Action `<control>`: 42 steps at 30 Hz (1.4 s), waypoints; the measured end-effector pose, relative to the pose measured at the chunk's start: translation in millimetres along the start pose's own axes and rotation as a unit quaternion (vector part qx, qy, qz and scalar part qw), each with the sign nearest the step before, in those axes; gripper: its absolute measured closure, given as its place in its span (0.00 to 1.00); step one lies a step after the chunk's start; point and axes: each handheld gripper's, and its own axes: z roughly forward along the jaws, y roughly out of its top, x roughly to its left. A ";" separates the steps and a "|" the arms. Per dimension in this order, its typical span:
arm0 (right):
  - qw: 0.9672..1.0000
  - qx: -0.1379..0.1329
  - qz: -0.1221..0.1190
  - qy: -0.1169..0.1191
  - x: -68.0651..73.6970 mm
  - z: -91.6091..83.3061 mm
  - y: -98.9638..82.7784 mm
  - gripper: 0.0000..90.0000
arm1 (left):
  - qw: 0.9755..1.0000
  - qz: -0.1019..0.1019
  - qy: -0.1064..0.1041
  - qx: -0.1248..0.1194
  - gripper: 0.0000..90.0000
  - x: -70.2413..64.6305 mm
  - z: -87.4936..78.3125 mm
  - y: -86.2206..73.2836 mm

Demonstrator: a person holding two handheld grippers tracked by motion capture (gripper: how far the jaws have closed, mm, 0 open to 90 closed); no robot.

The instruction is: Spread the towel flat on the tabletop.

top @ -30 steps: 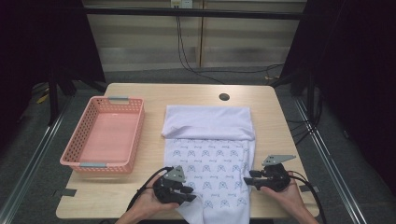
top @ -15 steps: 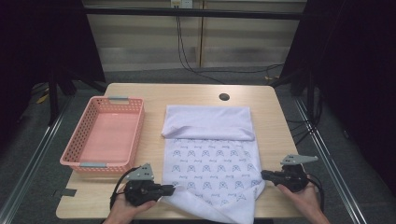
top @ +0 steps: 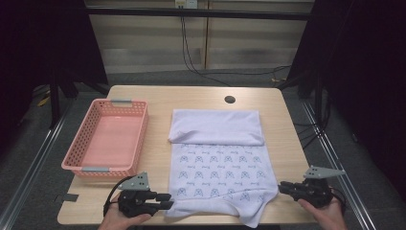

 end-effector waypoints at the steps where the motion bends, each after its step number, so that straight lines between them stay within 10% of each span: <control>1: 1.000 0.003 -0.004 0.017 5.7 1.8 1.0 0.81 | 1.000 0.002 -0.003 -0.001 0.76 1.0 1.0 2.7; 5: 0.998 0.023 -0.030 0.047 21.8 18.3 5.0 0.76 | 1.000 -0.008 -0.007 0.011 0.72 10.4 15.3 9.3; 11: 0.995 0.084 -0.045 0.031 25.0 36.6 2.9 0.71 | 0.998 -0.005 -0.005 0.065 0.72 7.8 32.5 1.4; 15: 0.992 0.106 -0.053 0.034 20.6 36.2 -0.4 0.85 | 0.997 0.001 -0.033 0.063 0.98 2.4 28.3 -1.2; 23: 0.988 0.139 -0.060 0.025 9.8 19.2 -5.9 1.00 | 0.999 -0.023 -0.025 0.035 0.86 5.6 20.3 -5.5; 26: 0.991 0.127 -0.049 0.012 0.7 7.5 -9.9 0.98 | 0.999 -0.029 0.004 0.036 0.78 13.7 20.0 -0.6; 31: 0.998 0.031 -0.048 0.017 -3.5 -2.9 2.9 0.85 | 0.998 -0.029 0.030 0.039 0.76 33.0 37.1 15.3; 42: 0.999 0.013 -0.024 -0.027 -52.5 71.6 69.1 0.67 | 0.993 -0.064 0.096 0.024 0.73 93.7 56.2 44.0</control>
